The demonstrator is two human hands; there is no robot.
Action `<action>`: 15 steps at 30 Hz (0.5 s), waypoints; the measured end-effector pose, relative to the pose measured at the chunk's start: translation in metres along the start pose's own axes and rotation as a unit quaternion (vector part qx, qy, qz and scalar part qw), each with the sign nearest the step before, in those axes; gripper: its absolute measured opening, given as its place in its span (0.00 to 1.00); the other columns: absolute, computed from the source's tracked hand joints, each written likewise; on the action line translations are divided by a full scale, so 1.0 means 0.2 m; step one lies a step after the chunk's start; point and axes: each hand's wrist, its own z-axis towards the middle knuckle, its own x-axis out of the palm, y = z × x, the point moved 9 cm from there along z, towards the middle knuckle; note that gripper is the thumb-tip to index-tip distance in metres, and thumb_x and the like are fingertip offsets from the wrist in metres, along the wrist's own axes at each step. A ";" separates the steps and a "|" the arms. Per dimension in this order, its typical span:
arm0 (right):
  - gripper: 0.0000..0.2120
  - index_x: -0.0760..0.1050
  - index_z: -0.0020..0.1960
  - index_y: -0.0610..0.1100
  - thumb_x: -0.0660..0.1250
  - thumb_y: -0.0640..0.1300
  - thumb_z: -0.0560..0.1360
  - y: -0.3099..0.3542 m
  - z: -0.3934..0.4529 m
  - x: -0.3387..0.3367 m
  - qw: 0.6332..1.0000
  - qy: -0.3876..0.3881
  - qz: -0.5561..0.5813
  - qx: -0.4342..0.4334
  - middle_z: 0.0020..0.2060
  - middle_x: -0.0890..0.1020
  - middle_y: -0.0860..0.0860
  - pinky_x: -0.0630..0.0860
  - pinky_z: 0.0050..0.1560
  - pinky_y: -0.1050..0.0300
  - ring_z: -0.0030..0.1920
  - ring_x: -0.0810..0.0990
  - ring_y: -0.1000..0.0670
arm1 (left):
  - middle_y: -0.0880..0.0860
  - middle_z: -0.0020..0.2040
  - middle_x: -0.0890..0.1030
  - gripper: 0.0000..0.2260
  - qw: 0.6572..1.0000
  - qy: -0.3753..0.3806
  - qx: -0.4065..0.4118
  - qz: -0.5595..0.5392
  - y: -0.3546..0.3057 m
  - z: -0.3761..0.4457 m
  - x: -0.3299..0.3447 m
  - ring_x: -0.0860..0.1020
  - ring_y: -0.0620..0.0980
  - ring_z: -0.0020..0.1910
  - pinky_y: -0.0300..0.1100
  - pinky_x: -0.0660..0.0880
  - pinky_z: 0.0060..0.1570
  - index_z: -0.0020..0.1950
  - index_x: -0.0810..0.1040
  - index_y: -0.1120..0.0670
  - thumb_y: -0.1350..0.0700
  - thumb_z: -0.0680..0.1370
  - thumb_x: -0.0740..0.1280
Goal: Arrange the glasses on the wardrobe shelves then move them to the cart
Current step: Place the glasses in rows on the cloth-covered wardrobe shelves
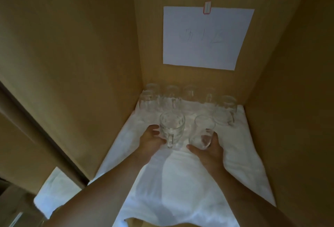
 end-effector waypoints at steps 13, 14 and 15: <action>0.44 0.69 0.61 0.59 0.83 0.64 0.50 0.00 0.00 0.00 0.999 -0.026 -0.019 -0.015 0.48 0.81 0.62 0.73 0.41 0.77 0.48 0.79 0.66 | 0.46 0.64 0.80 0.54 0.984 0.098 0.130 0.074 -0.12 0.14 0.21 0.78 0.46 0.64 0.47 0.75 0.67 0.71 0.71 0.49 0.47 0.47 0.87; 0.44 0.68 0.61 0.60 0.83 0.64 0.50 0.00 0.00 0.00 0.999 -0.024 -0.019 -0.016 0.48 0.81 0.62 0.73 0.41 0.77 0.48 0.79 0.66 | 0.47 0.63 0.80 0.54 0.984 0.088 0.136 0.078 -0.13 0.14 0.21 0.79 0.47 0.63 0.47 0.75 0.66 0.70 0.71 0.51 0.45 0.46 0.86; 0.44 0.68 0.61 0.61 0.83 0.63 0.50 0.00 0.00 0.00 0.999 -0.023 -0.016 -0.016 0.48 0.81 0.62 0.73 0.41 0.77 0.48 0.79 0.65 | 0.47 0.62 0.80 0.53 0.983 0.080 0.140 0.090 -0.13 0.13 0.21 0.78 0.48 0.62 0.45 0.76 0.64 0.68 0.71 0.52 0.44 0.46 0.85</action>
